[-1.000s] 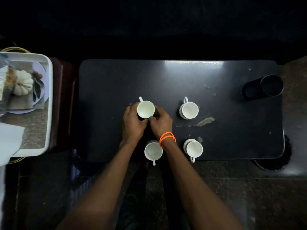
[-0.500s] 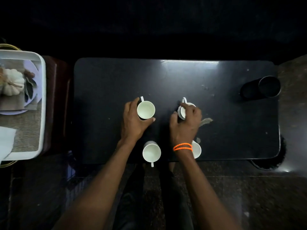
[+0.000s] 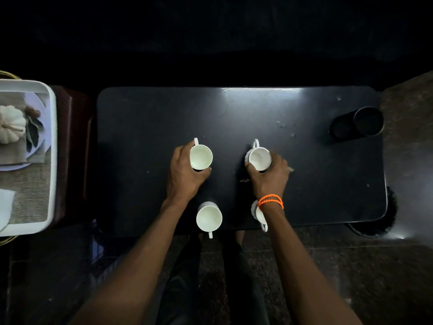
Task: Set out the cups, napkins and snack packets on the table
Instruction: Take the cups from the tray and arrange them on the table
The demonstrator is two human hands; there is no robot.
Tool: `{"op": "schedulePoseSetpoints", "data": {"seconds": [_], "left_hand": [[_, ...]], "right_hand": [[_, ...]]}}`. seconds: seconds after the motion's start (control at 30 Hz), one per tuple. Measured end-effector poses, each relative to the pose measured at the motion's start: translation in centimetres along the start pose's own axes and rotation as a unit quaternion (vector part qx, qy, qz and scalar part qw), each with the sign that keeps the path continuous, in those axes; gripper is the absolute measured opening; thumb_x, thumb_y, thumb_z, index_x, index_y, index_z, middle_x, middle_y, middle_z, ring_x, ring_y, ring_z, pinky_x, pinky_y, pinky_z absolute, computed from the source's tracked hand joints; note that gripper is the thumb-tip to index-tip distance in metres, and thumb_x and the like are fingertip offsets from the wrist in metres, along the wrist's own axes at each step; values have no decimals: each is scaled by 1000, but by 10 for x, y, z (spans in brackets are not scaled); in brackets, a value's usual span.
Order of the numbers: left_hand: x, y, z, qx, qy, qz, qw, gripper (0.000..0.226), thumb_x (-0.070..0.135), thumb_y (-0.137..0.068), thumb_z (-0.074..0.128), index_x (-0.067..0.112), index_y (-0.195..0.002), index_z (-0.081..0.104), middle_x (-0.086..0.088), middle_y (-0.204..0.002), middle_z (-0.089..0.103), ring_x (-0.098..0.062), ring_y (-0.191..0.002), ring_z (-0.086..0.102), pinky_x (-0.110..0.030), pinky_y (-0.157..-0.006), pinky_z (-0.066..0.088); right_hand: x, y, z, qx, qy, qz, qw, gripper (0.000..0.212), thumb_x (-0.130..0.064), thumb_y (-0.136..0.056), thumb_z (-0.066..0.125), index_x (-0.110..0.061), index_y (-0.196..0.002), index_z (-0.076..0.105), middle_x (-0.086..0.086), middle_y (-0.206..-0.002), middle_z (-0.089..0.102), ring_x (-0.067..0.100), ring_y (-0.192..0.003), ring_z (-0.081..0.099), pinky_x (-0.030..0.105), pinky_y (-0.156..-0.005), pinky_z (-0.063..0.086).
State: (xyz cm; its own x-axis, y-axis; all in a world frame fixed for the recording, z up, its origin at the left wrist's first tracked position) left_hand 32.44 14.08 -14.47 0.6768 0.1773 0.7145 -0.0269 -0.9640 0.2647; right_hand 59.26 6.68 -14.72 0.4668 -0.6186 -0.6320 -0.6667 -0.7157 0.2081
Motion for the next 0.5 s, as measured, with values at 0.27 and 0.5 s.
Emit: {"op": "schedulePoseSetpoints", "data": {"seconds": [0.27, 0.5], "left_hand": [[-5, 7, -1, -11, 3, -6, 1000, 100, 25, -66, 95, 15, -152, 46, -8, -145, 46, -23, -130, 53, -19, -104, 38], [-12, 76, 2, -15, 18, -65, 998, 86, 59, -81, 74, 15, -150, 47, -3, -144, 43, -25, -134, 51, -39, -114, 44]], "right_hand": [[-3, 11, -13, -2, -18, 1, 1000, 71, -38, -65, 92, -12, -122, 59, 8, -118, 59, 25, -115, 52, 30, -91, 45], [24, 68, -56, -1, 22, 29, 999, 78, -36, -65, 95, -10, -131, 63, 15, -130, 60, 22, -122, 52, 14, -104, 36]]}}
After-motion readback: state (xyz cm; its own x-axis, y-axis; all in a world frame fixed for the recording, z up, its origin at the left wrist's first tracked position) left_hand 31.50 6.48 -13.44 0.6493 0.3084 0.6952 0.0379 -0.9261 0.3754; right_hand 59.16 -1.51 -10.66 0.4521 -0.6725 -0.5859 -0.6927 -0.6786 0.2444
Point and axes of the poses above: each hand's wrist, its own y-axis away from the middle knuckle, its own z-axis out of the palm, x = y × z, the point moved 9 cm from there along -y, towards the middle knuckle
